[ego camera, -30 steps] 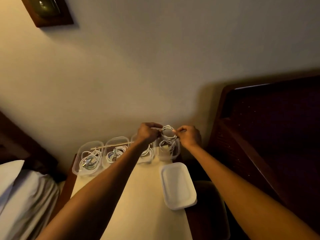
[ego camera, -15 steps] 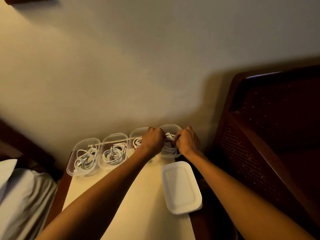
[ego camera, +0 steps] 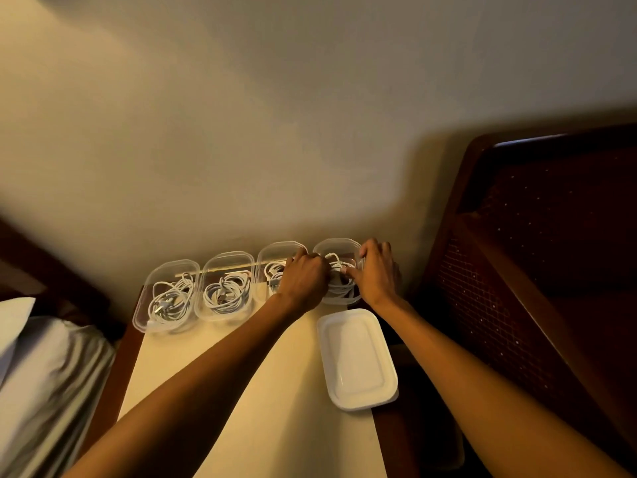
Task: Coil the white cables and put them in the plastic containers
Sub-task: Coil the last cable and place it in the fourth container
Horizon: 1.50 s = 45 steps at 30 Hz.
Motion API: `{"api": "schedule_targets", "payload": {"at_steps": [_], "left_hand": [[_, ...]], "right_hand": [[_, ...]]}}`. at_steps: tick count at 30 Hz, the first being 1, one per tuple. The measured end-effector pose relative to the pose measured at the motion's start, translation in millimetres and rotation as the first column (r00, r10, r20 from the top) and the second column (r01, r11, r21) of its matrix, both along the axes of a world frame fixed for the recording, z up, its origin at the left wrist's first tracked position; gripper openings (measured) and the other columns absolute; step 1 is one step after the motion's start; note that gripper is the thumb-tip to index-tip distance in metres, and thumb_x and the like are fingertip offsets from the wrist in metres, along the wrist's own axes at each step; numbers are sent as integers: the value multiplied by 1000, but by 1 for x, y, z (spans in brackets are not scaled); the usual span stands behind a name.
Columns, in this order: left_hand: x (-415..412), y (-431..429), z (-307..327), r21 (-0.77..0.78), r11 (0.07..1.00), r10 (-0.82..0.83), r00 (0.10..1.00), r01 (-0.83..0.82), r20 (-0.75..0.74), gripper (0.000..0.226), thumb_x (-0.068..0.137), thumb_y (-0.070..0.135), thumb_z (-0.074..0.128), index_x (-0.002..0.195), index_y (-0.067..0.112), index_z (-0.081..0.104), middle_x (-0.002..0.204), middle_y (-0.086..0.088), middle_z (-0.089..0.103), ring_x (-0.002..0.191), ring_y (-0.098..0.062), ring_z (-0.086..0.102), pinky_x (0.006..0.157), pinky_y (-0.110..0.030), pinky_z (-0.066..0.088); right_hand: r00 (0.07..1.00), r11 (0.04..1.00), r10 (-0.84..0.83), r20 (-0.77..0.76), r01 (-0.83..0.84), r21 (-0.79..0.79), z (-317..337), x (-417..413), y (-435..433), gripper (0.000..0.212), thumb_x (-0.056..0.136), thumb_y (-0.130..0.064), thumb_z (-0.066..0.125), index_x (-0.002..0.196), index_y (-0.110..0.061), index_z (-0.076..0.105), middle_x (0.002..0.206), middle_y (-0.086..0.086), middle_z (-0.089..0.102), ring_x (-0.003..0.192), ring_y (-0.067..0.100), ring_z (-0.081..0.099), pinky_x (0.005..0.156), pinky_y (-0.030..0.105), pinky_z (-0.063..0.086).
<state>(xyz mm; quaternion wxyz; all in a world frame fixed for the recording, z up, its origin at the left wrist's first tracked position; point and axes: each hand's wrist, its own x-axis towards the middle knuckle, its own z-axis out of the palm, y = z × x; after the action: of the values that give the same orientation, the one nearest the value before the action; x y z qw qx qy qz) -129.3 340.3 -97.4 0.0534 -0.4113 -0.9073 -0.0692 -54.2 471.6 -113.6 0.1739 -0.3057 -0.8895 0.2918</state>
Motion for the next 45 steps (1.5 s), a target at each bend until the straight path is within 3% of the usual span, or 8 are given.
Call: {"api": "schedule_targets", "payload": {"at_steps": [7,10,16,22,29,32,37,45], "left_hand": [[-7,1,9,234,965,79,984,-116,162,22,82,8,72,102,14,76,102,-9,72,91,-26,66,73,-39,57],[-9,2,13,225,951,152,956,-211,250,23,87,11,69,110,9,72,108,-13,71,95,-30,65,76,-35,53],[-5,5,34,287,909,177,904,-301,389,38,89,15,69,125,7,63,115,-15,70,100,-30,67,85,-38,55],[6,-10,85,415,781,189,810,-466,554,38,93,16,65,130,8,59,113,-12,69,71,-16,66,56,-19,54],[43,-89,128,390,792,201,803,-470,561,14,91,13,66,98,3,72,82,-14,73,66,-25,69,61,-34,57],[58,-134,127,330,818,232,795,-471,560,11,86,10,69,89,0,72,75,-15,73,66,-27,69,65,-41,59],[83,-202,103,203,845,279,731,-495,623,8,87,8,70,90,1,69,82,-15,72,67,-20,71,62,-31,60],[109,-265,57,101,795,388,628,-599,674,14,84,12,74,95,5,68,87,-15,71,67,-24,73,70,-41,62]], "right_hand": [[992,977,-113,63,122,-174,1,-1,7,52,88,-43,66,120,-5,50,124,18,55,108,37,58,86,42,50],[980,967,-71,189,114,-228,2,-3,10,36,92,-36,60,106,-4,66,111,18,68,101,35,64,82,37,51],[986,968,-145,84,159,-195,25,-3,9,21,92,-20,56,99,-3,66,106,20,68,97,36,64,79,36,51],[992,981,-109,-58,98,-167,70,11,10,15,90,-20,58,83,-9,64,93,15,69,86,34,65,75,41,55],[995,980,54,-83,-68,-186,114,45,-51,19,88,-21,60,85,-4,67,84,12,70,71,27,67,63,34,54],[988,932,147,-55,-157,-325,116,60,-88,15,90,-19,64,93,-5,63,91,11,67,61,25,69,53,38,59],[959,869,273,71,-214,-446,102,83,-147,19,88,-16,69,98,-11,54,97,11,64,68,27,70,64,44,61],[921,815,349,171,-208,-541,72,110,-209,18,91,-18,66,102,-8,54,100,14,64,71,30,72,65,39,62]]}}
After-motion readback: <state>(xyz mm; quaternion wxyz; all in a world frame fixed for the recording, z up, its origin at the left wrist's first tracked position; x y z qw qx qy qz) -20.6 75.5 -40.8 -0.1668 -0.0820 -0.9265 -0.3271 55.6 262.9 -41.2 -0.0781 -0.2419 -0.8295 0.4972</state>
